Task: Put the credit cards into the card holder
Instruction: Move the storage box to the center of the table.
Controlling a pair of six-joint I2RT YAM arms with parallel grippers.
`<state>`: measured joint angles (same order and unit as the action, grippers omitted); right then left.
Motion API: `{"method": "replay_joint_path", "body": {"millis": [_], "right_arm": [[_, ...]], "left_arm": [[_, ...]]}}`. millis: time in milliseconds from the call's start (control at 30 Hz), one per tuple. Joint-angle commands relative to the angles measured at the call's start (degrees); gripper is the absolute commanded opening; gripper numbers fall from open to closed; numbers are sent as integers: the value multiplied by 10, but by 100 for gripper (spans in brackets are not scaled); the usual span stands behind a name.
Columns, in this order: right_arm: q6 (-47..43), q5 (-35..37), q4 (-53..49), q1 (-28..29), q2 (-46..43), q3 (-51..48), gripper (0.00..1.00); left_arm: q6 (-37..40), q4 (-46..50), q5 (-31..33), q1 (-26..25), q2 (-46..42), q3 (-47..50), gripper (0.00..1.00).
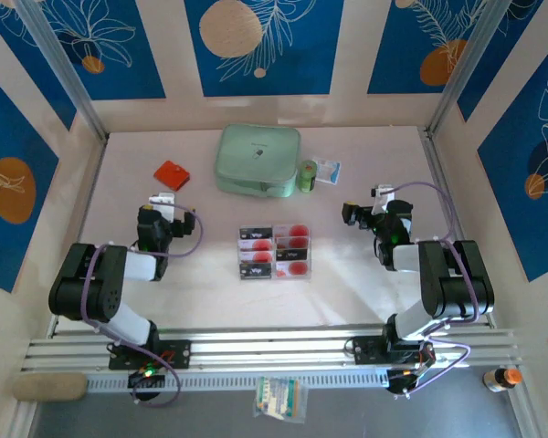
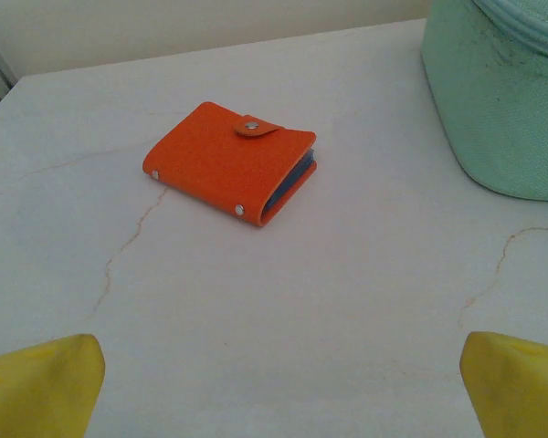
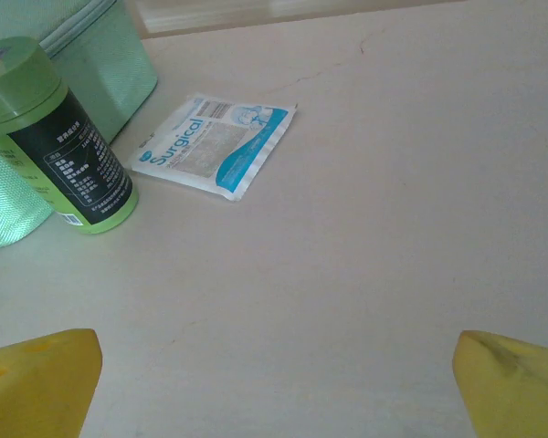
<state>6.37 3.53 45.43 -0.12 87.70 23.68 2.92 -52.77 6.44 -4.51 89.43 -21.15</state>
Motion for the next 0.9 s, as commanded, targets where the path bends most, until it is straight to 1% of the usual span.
{"method": "replay_joint_path", "body": {"millis": [0,867], "right_arm": [[-10,-11,0,-3,-5,6,99],[-7,-19,-2,-8,-3,8,99]], "left_arm": [[-5,-15,-8,1,2,0,100],[-6,0,-12,2,4,-9,100]]}}
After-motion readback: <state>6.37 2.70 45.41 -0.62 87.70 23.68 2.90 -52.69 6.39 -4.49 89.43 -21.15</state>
